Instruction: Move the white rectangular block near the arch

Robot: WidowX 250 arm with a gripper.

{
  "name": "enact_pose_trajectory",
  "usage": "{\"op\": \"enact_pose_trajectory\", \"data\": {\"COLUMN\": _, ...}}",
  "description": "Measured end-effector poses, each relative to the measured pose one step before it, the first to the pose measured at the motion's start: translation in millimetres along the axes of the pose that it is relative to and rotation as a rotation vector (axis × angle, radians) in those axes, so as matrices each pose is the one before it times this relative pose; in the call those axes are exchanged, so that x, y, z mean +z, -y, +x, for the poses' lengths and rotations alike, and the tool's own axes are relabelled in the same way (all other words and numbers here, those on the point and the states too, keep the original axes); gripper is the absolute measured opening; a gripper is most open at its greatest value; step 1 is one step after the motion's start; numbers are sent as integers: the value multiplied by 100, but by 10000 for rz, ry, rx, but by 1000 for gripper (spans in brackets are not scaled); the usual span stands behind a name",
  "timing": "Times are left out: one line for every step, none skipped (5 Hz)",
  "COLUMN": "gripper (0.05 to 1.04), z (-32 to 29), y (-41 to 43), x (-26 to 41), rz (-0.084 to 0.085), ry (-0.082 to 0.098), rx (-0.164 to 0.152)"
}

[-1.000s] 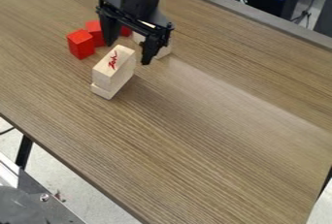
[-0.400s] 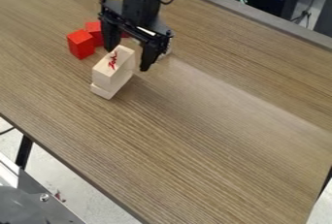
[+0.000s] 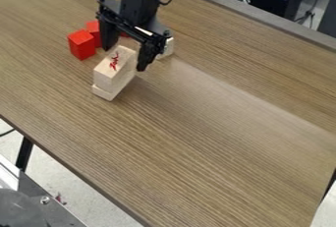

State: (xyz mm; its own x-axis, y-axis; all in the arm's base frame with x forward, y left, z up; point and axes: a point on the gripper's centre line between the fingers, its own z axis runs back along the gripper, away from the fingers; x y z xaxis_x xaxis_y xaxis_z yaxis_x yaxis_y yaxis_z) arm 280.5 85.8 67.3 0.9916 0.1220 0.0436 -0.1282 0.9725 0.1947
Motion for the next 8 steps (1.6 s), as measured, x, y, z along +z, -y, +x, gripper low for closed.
{"op": "enact_pose_trajectory", "data": {"gripper": 998, "z": 188, "y": -38, "x": -581, "rz": 12, "ry": -263, "rx": 25}}
{"op": "enact_pose_trajectory", "data": {"gripper": 998, "z": 44, "y": -446, "x": -413, "rz": -53, "ry": -132, "rx": 16}}
{"op": "enact_pose_trajectory", "data": {"gripper": 948, "z": -632, "y": -877, "x": -137, "rz": -30, "ry": -354, "rx": 145}}
{"op": "enact_pose_trajectory", "data": {"gripper": 684, "z": 263, "y": -378, "x": 106, "rz": -38, "ry": -134, "rx": 56}}
{"op": "enact_pose_trajectory", "data": {"gripper": 484, "z": 82, "y": 240, "x": 233, "rz": -214, "ry": -5, "rx": -64}}
{"op": "enact_pose_trajectory", "data": {"gripper": 484, "z": 309, "y": 256, "x": 253, "rz": -200, "ry": 79, "rx": -73}}
{"op": "enact_pose_trajectory", "data": {"gripper": 484, "z": 95, "y": 136, "x": 259, "rz": -206, "ry": 1, "rx": -63}}
{"op": "enact_pose_trajectory", "data": {"gripper": 484, "z": 123, "y": -331, "x": 337, "rz": 75, "ry": -58, "rx": 123}}
